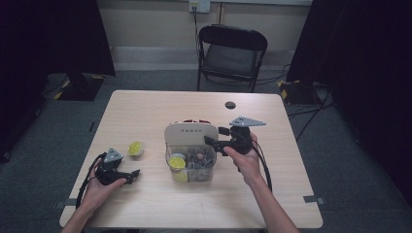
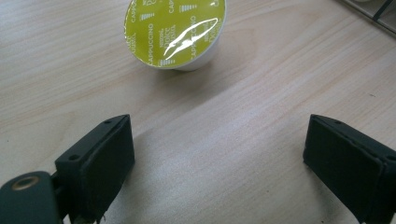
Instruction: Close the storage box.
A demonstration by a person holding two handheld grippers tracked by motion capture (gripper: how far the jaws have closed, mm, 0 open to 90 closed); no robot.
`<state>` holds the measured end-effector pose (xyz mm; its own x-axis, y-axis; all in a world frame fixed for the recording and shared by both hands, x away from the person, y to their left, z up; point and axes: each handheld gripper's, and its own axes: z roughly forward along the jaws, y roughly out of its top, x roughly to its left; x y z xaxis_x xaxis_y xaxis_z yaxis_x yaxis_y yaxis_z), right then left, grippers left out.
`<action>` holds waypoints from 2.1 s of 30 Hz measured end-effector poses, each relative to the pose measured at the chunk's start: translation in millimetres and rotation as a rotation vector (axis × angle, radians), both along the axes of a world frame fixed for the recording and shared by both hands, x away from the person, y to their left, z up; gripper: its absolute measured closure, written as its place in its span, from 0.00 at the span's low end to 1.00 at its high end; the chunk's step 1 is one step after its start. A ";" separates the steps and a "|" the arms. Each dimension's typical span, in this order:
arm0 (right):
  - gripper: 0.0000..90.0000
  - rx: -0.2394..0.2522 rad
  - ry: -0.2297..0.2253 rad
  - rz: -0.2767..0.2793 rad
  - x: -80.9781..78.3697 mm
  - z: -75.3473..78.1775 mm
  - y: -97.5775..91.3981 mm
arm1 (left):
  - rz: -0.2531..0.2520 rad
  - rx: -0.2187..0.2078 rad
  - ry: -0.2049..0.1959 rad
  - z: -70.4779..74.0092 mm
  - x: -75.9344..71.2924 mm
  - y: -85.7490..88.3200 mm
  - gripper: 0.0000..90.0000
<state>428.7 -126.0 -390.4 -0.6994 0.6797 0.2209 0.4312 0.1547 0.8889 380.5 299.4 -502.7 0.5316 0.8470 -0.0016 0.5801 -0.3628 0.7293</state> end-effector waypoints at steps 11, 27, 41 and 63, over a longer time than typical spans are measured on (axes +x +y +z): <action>0.52 0.040 -0.037 0.037 -10.2 8.0 7.9 | 0.000 0.003 0.002 0.1 0.1 0.0 0.09; 0.52 0.044 -0.026 0.076 -21.1 11.1 5.5 | -0.007 0.004 0.002 0.1 0.9 0.5 0.08; 0.49 0.040 -0.018 0.093 -23.9 11.0 7.9 | -0.007 0.005 0.002 0.1 0.8 0.5 0.08; 0.40 0.014 -0.022 0.135 -34.3 11.0 12.3 | -0.007 0.004 0.002 0.1 0.9 0.5 0.08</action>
